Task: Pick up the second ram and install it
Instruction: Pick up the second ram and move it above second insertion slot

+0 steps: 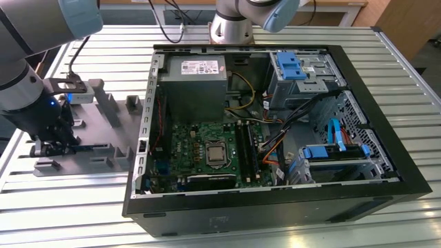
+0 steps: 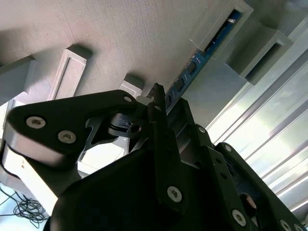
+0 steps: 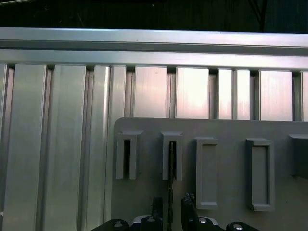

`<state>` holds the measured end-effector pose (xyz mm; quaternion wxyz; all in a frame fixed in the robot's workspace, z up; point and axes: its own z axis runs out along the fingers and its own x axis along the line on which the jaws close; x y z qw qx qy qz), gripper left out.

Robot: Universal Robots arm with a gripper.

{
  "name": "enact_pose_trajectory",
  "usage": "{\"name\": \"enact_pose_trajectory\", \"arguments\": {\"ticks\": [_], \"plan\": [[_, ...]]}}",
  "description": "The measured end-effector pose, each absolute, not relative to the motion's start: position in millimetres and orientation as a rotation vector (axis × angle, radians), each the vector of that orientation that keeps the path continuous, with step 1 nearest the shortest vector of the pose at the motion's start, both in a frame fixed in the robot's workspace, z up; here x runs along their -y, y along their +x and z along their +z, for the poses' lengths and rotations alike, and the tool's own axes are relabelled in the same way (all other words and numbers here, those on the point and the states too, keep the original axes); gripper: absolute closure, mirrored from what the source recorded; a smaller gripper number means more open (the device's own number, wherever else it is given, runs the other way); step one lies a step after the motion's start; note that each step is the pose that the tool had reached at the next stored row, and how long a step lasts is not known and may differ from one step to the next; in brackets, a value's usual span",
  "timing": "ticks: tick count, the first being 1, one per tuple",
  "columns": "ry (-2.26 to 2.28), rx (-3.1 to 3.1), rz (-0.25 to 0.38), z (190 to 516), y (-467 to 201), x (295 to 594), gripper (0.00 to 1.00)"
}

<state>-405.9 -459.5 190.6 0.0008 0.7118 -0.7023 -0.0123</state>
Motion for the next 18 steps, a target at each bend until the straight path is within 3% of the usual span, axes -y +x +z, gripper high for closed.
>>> {"name": "enact_pose_trajectory", "arguments": {"ticks": [14, 18], "plan": [[2.235, 2.205, -0.039, 189.2, -404.9, 459.6, 0.71], [2.235, 2.205, -0.039, 189.1, -404.9, 459.6, 0.78]]}}
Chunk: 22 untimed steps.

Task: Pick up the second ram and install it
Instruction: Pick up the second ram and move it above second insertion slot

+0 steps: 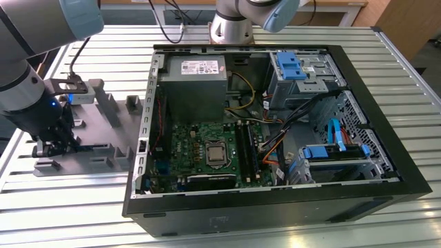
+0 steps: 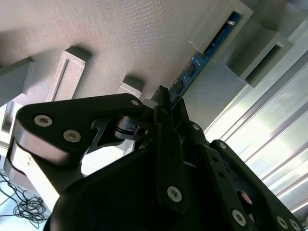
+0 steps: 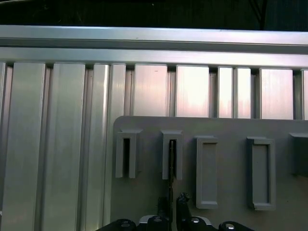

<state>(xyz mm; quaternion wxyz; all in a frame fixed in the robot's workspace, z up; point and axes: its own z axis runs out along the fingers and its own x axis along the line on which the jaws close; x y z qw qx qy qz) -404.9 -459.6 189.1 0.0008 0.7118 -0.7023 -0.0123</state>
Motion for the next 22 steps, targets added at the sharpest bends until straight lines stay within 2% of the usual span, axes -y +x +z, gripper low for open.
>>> {"name": "enact_pose_trajectory", "arguments": {"ticks": [22], "plan": [[2.235, 2.205, -0.039, 186.7, -404.2, 459.7, 0.78]]}}
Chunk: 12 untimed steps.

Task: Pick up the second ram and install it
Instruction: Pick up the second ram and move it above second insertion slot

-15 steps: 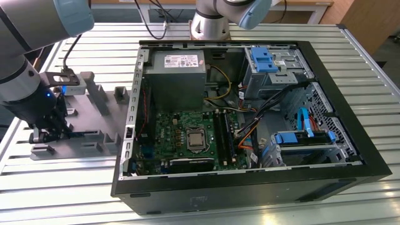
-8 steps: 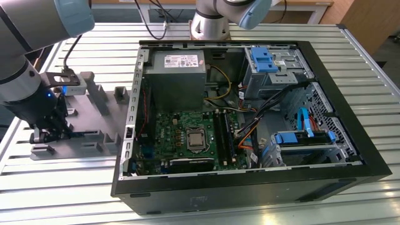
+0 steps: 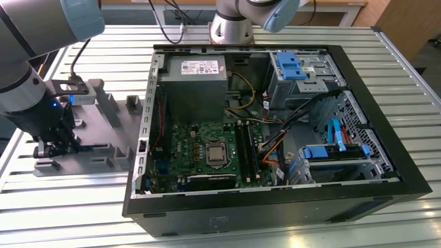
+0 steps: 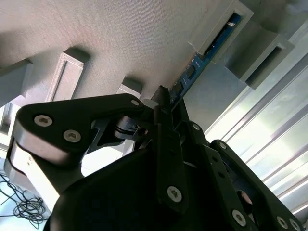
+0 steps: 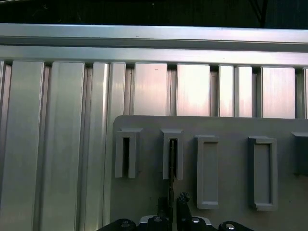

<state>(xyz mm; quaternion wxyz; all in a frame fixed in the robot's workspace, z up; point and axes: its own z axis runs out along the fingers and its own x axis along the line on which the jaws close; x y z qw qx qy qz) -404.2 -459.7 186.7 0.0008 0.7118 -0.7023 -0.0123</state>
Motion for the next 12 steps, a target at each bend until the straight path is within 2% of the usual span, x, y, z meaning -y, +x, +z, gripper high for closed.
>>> {"name": "enact_pose_trajectory", "arguments": {"ticks": [4, 5, 12], "plan": [[2.235, 2.205, -0.039, 186.6, -404.2, 459.6, 0.80], [2.235, 2.205, -0.039, 186.6, -404.2, 459.6, 0.86], [2.235, 2.205, -0.039, 186.5, -404.2, 459.6, 0.86]]}}
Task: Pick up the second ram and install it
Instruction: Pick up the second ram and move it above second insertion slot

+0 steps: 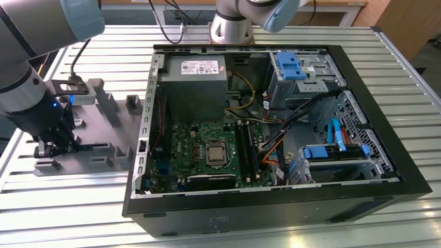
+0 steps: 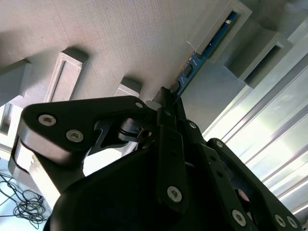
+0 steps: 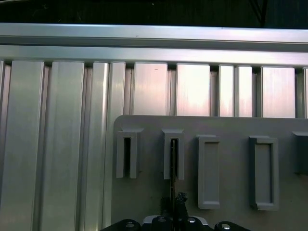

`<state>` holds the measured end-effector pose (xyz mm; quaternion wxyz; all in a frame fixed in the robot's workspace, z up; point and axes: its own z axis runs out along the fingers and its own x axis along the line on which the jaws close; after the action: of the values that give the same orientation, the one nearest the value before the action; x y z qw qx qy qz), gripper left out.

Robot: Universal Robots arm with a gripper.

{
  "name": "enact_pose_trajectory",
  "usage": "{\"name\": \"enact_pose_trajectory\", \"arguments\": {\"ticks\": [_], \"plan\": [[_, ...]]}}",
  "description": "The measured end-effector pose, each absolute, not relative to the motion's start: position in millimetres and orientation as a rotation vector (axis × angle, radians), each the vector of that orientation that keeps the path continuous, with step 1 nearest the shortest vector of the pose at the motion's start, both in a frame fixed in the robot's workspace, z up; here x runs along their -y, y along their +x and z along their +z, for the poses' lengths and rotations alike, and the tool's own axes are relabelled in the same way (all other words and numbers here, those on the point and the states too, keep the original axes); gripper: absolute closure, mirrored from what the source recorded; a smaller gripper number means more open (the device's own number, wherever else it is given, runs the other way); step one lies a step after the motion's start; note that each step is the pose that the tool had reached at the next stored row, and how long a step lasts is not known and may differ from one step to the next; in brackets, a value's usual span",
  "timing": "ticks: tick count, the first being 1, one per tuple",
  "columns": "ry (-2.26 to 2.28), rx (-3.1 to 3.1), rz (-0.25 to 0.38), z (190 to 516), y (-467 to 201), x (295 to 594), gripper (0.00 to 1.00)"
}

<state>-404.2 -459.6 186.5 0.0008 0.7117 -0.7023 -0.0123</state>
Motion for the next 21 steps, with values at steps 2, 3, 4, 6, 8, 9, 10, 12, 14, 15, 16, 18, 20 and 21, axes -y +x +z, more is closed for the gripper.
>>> {"name": "enact_pose_trajectory", "arguments": {"ticks": [2, 3, 4, 6, 8, 9, 10, 12, 14, 15, 16, 18, 20, 21], "plan": [[2.235, 2.205, -0.039, 186, -404, 460, 0.86], [2.235, 2.205, -0.039, 187, -404, 460, 0.86], [2.235, 2.205, -0.039, 186, -404, 460, 0.86], [2.235, 2.205, -0.039, 187, -404, 460, 0.86], [2.235, 2.205, -0.039, 192, -404, 460, 0.86], [2.235, 2.205, -0.039, 194, -404, 460, 0.86], [2.235, 2.205, -0.039, 197, -404, 460, 0.86], [2.235, 2.205, -0.039, 203, -404, 460, 0.86], [2.235, 2.205, -0.039, 210, -404, 460, 0.86], [2.235, 2.205, -0.039, 213, -404, 460, 0.86], [2.235, 2.205, -0.039, 217, -404, 460, 0.86], [2.235, 2.205, -0.039, 223, -404, 460, 0.86], [2.235, 2.205, -0.039, 230, -404, 460, 0.86], [2.235, 2.205, -0.039, 234, -404, 460, 0.86]]}}
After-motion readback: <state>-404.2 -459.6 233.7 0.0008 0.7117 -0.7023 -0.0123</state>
